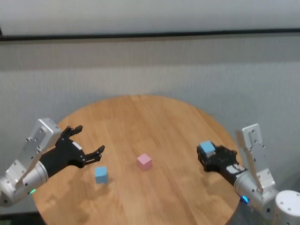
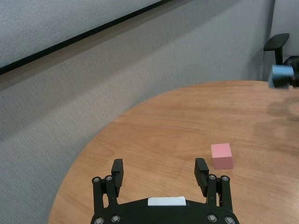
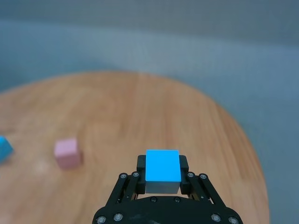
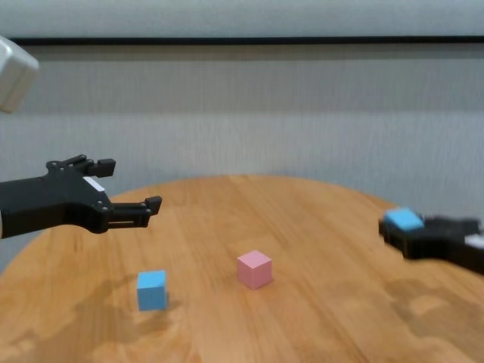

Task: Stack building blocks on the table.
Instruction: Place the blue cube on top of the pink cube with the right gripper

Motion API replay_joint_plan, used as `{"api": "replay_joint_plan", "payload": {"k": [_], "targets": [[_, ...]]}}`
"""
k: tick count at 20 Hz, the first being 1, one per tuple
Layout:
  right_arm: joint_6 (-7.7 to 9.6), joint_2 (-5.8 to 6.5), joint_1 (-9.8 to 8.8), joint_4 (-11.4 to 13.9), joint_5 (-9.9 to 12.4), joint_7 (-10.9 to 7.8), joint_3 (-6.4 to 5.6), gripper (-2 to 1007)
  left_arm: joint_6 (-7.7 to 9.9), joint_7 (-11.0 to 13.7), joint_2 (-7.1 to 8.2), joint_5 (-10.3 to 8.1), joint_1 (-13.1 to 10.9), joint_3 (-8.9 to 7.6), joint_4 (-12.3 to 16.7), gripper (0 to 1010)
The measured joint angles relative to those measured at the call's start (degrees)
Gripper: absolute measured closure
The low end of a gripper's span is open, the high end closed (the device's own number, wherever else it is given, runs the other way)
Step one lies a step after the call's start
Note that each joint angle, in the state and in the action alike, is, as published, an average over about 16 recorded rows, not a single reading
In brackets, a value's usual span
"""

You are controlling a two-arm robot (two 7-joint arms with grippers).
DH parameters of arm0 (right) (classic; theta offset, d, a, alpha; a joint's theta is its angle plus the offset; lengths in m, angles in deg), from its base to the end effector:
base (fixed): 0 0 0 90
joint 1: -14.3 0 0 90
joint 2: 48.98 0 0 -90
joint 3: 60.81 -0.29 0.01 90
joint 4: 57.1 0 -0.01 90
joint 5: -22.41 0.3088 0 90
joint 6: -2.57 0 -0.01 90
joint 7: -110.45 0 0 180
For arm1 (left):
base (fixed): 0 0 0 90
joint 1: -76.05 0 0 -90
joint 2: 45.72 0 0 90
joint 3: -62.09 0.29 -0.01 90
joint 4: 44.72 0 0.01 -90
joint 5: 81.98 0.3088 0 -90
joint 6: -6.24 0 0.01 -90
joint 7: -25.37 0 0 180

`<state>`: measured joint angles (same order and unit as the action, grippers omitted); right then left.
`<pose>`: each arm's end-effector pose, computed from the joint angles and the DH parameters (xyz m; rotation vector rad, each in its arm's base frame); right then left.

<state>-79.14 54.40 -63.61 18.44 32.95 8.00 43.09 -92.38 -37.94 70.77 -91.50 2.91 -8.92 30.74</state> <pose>0.3809 -0.0140 -0.3151 -0.2439 0.1162 -1.1790 0.3978 0.0768 -0.2811 0.2541 -0.2729 0.8814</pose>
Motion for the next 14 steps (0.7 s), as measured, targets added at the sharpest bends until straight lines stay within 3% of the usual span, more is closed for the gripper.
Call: {"api": "replay_joint_plan", "payload": {"k": [7, 14], "targets": [[-4.67, 0.54, 2.91, -1.48, 2.95, -7.36, 0.75, 635, 0.0, 0.0, 0.0, 0.0, 0.0, 0.0, 0.0, 11], [-7.53, 0.79, 6.21, -4.57, 5.55, -12.77, 2.56, 635, 0.0, 0.0, 0.0, 0.0, 0.0, 0.0, 0.0, 11]]}}
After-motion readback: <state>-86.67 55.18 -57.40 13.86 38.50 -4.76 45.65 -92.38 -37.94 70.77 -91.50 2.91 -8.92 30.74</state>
